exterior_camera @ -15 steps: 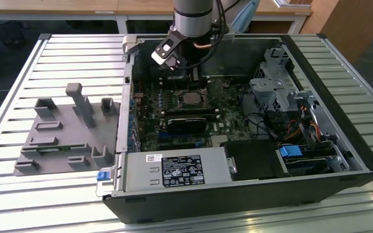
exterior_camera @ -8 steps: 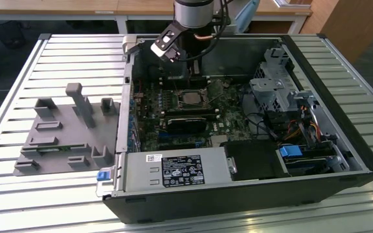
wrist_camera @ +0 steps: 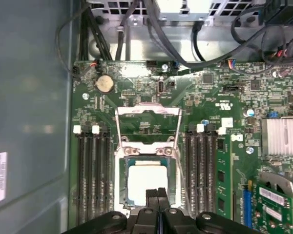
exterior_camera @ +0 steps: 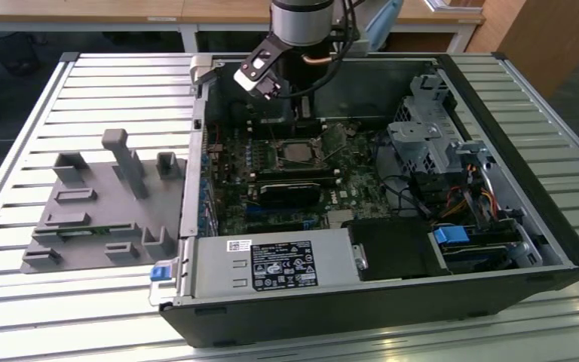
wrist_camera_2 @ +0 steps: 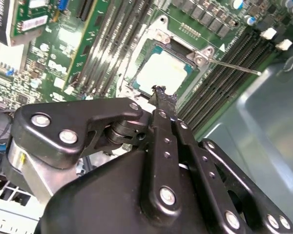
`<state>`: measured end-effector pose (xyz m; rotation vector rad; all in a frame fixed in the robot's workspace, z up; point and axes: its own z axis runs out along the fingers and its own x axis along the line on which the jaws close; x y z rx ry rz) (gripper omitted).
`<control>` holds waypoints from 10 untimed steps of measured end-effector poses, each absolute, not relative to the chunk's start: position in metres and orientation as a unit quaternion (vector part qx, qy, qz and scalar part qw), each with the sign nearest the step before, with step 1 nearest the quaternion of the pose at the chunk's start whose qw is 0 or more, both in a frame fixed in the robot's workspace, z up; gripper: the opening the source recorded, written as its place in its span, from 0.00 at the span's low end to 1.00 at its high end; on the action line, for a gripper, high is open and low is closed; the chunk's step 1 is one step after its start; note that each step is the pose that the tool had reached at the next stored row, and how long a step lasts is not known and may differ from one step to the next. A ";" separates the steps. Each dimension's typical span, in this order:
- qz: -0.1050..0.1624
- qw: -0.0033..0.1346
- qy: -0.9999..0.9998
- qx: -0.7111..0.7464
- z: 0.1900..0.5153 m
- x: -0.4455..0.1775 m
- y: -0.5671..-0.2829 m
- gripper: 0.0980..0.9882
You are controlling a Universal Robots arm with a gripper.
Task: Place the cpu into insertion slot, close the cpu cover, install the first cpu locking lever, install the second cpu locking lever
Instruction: 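Close the cpu cover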
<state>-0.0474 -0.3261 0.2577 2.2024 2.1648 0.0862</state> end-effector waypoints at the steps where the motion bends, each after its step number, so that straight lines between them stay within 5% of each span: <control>1: 0.028 0.026 0.700 0.713 0.258 -0.047 -0.327 0.01; 10: 0.026 0.023 0.700 0.713 0.262 -0.039 -0.329 0.01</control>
